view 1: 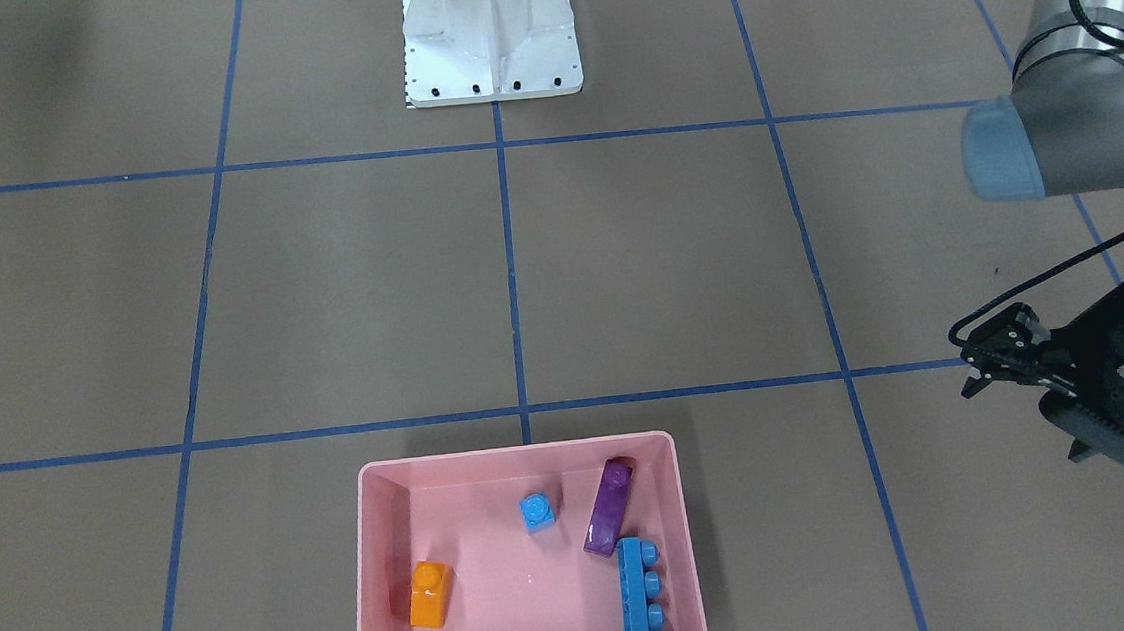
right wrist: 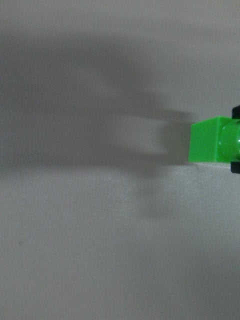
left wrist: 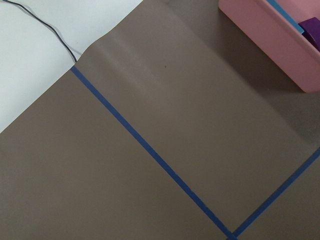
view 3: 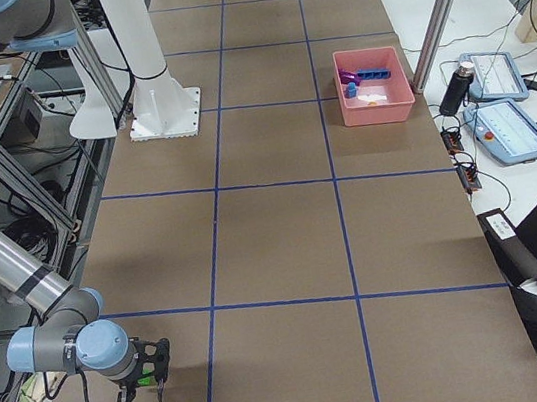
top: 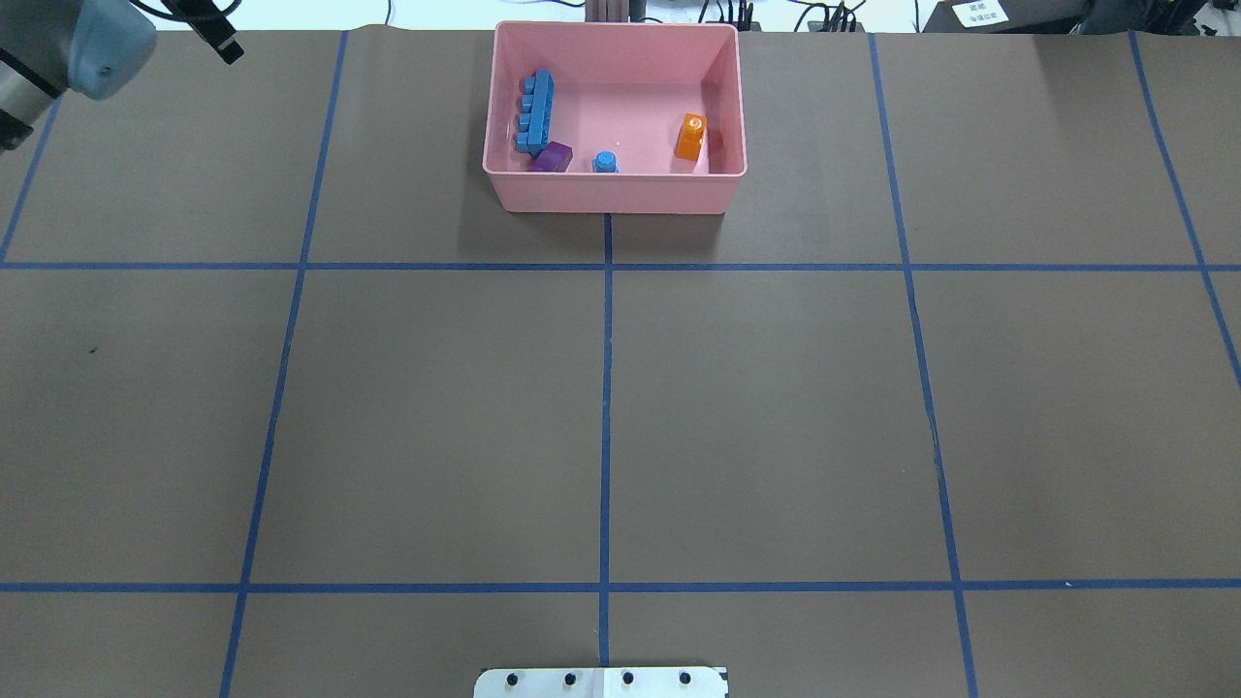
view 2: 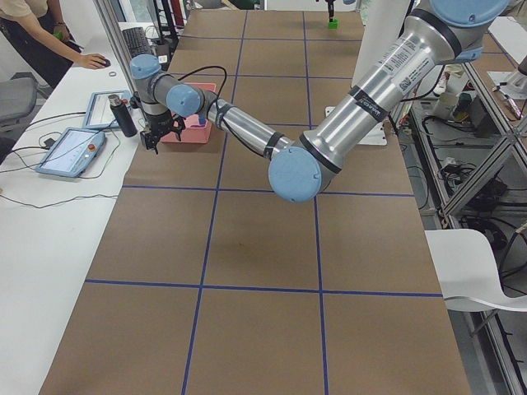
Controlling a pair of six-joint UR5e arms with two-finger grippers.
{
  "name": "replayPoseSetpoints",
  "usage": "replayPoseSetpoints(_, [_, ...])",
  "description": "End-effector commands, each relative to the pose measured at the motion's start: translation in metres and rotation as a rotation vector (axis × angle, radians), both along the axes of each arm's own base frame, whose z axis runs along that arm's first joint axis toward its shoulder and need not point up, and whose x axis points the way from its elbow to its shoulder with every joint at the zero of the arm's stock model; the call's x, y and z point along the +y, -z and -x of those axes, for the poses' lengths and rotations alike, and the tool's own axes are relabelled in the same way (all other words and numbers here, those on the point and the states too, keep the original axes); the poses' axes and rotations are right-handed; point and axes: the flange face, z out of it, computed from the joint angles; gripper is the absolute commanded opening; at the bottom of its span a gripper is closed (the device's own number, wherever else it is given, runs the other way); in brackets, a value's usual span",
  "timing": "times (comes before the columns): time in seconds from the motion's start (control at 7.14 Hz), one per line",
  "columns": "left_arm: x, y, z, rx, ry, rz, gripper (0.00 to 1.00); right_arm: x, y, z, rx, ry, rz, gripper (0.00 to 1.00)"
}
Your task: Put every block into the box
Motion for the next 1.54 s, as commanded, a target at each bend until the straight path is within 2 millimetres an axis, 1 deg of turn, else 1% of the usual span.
replayPoseSetpoints(0.0, [0.000, 0.000, 0.000, 0.000, 0.000, 0.001, 1.00, -0.011, 0.002, 0.001, -0.003, 0.005, -0.023, 0.00])
replayPoseSetpoints(0.14, [0.001, -0.001, 0.000, 0.001, 0.000, 0.003, 1.00, -0.018, 0.007, 0.001, -0.005, 0.003, -0.045, 0.00])
replayPoseSetpoints(0.28, [0.001, -0.002, 0.000, 0.000, 0.000, 0.004, 1.00, -0.033, 0.023, 0.003, -0.008, 0.002, -0.086, 0.00])
replayPoseSetpoints(0.42, [0.001, -0.003, 0.000, 0.002, -0.003, 0.005, 1.00, -0.053, 0.042, 0.004, -0.010, 0.005, -0.135, 0.00])
replayPoseSetpoints(0.56, [0.001, -0.003, 0.001, 0.004, -0.003, 0.008, 1.00, -0.079, 0.060, 0.010, -0.021, 0.023, -0.177, 0.00])
replayPoseSetpoints(0.7, [0.001, -0.005, 0.001, 0.004, -0.002, 0.012, 1.00, -0.141, 0.081, 0.013, -0.024, 0.005, -0.212, 0.00])
replayPoseSetpoints(0.84, [0.000, -0.008, 0.002, 0.001, 0.000, 0.017, 1.00, -0.211, 0.113, 0.014, -0.020, -0.012, -0.224, 0.00])
replayPoseSetpoints(0.98, [0.004, -0.022, 0.002, -0.005, -0.002, 0.042, 1.00, -0.286, 0.154, 0.014, -0.018, -0.027, -0.231, 0.00])
replayPoseSetpoints(1.12, [0.005, -0.024, 0.003, -0.005, -0.001, 0.047, 1.00, -0.359, 0.201, 0.011, -0.014, -0.042, -0.239, 0.00])
replayPoseSetpoints(1.26, [0.005, -0.025, 0.003, -0.003, -0.002, 0.050, 1.00, -0.420, 0.250, 0.014, -0.010, -0.041, -0.250, 0.00])
replayPoseSetpoints(1.4, [0.004, -0.025, 0.002, -0.003, -0.004, 0.050, 1.00, -0.472, 0.305, 0.019, -0.006, -0.037, -0.249, 0.00])
